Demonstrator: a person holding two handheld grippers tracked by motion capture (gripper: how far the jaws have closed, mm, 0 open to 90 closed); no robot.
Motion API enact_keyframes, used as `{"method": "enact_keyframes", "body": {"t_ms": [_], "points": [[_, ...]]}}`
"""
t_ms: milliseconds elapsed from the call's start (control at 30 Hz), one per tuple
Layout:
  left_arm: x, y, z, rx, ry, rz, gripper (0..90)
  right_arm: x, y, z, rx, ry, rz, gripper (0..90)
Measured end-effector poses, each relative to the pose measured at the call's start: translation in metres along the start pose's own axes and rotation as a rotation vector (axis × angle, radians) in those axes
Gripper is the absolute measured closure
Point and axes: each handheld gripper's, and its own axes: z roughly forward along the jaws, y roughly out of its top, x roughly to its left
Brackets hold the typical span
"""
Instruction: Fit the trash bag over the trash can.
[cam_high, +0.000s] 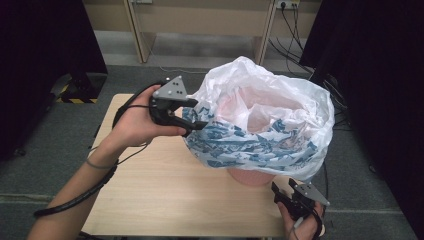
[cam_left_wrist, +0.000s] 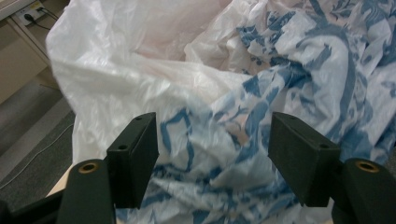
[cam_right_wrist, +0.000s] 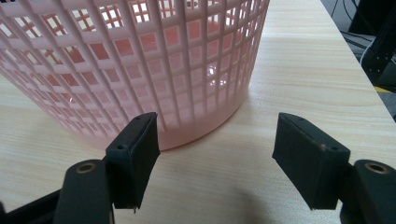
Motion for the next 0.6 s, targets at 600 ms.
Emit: {"method": "enact_keyframes", "body": {"t_ms": [600], "points": [[-0.002,-0.067,-0.034,0.046,0.055,-0.036,32.4,0.001,0.000,0.000,-0.001,-0.003,-0.004,31.3]]}}
